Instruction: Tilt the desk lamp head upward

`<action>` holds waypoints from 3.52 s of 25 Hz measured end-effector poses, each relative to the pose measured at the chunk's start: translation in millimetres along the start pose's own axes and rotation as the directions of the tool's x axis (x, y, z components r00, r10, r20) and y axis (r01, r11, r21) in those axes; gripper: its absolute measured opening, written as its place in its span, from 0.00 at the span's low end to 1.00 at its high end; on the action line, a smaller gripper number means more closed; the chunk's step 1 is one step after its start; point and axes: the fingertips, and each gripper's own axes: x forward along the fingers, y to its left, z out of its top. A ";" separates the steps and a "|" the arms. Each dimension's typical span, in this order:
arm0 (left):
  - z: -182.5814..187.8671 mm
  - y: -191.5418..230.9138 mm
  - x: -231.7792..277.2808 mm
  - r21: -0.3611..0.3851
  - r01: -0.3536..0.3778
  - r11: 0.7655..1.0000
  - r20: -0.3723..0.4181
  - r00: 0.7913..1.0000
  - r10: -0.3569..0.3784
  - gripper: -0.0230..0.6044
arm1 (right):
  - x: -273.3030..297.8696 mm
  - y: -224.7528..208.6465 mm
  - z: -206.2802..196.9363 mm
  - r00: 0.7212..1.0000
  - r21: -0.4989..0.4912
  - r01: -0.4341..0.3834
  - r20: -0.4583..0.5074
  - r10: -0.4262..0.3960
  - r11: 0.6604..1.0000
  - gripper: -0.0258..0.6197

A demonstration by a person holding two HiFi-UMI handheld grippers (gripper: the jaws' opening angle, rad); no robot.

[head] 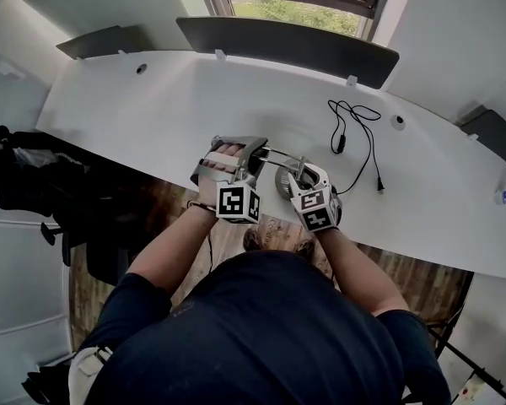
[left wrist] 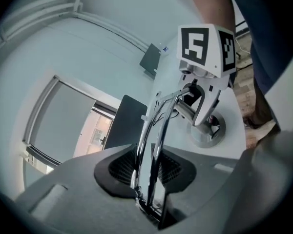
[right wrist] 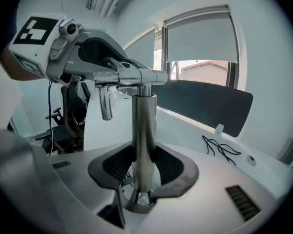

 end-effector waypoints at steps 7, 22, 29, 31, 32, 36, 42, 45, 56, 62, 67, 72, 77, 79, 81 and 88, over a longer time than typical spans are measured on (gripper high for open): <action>7.8 6.1 -2.6 0.104 0.039 0.994 -0.067 0.997 -0.032 0.19 | 0.6 -1.6 0.3 1.000 0.001 0.005 0.007 -0.005 1.000 0.28; 30.0 15.4 -11.9 0.394 0.179 0.902 -0.207 0.973 -0.102 0.19 | 1.7 0.8 1.5 0.999 -0.003 0.031 0.036 -0.030 1.000 0.27; 39.3 14.9 -14.2 0.487 0.245 0.838 -0.255 0.958 -0.132 0.18 | 0.2 3.1 2.3 0.999 0.003 0.035 0.032 -0.035 0.999 0.27; 40.5 14.9 -15.2 0.497 0.257 0.829 -0.271 0.953 -0.133 0.18 | 0.0 3.6 2.8 0.999 0.002 0.040 0.034 -0.040 0.999 0.27; 41.3 14.6 -15.2 0.501 0.261 0.825 -0.278 0.951 -0.133 0.18 | 0.9 3.0 1.9 0.998 0.000 0.043 0.035 -0.043 0.999 0.27; 45.9 14.2 -13.8 0.524 0.270 0.808 -0.294 0.947 -0.126 0.18 | 1.4 0.6 0.2 0.998 0.006 0.053 0.035 -0.053 0.999 0.27; 40.8 12.3 -17.0 0.535 0.247 0.808 -0.278 0.954 -0.107 0.17 | 0.9 4.6 -0.9 0.999 -0.033 0.041 0.017 -0.040 0.999 0.27; 42.3 14.2 -17.0 0.529 0.217 0.820 -0.259 0.962 -0.088 0.18 | 1.0 6.1 -1.0 1.000 -0.079 0.020 0.001 -0.020 0.997 0.28; 55.2 24.3 -52.3 0.384 0.125 0.915 -0.132 0.988 -0.080 0.30 | -21.9 9.2 8.1 1.000 -0.133 0.014 0.002 -0.014 0.991 0.32; 51.1 25.8 -67.0 0.201 0.068 0.977 -0.050 0.997 -0.059 0.30 | -49.3 16.9 4.6 1.000 -0.105 -0.003 0.003 0.003 0.994 0.32; 54.0 43.5 -86.7 0.139 -0.041 0.989 0.015 0.999 0.039 0.30 | -71.1 28.3 8.6 1.000 -0.043 -0.025 0.012 0.026 0.999 0.32; 66.0 63.3 -112.0 -0.152 -0.105 0.983 0.152 0.980 0.129 0.30 | -93.4 39.3 37.6 0.993 -0.016 -0.077 0.089 0.078 0.997 0.29; 66.1 53.0 -124.0 -0.515 0.030 0.857 0.298 0.944 0.145 0.23 | -116.2 47.6 68.3 0.976 0.017 -0.133 0.173 0.128 0.991 0.22; 65.9 46.7 -127.3 -0.584 0.091 0.806 0.343 0.928 0.144 0.20 | -124.6 50.3 82.2 0.967 0.025 -0.154 0.209 0.146 0.988 0.19; 66.2 41.8 -131.2 -0.632 0.138 0.763 0.383 0.911 0.152 0.17 | -131.9 53.0 95.0 0.957 0.031 -0.173 0.242 0.161 0.984 0.16; 77.1 39.4 -145.5 -0.704 0.270 0.657 0.522 0.824 0.220 0.05 | -152.6 70.5 130.4 0.916 0.032 -0.235 0.341 0.210 0.972 0.09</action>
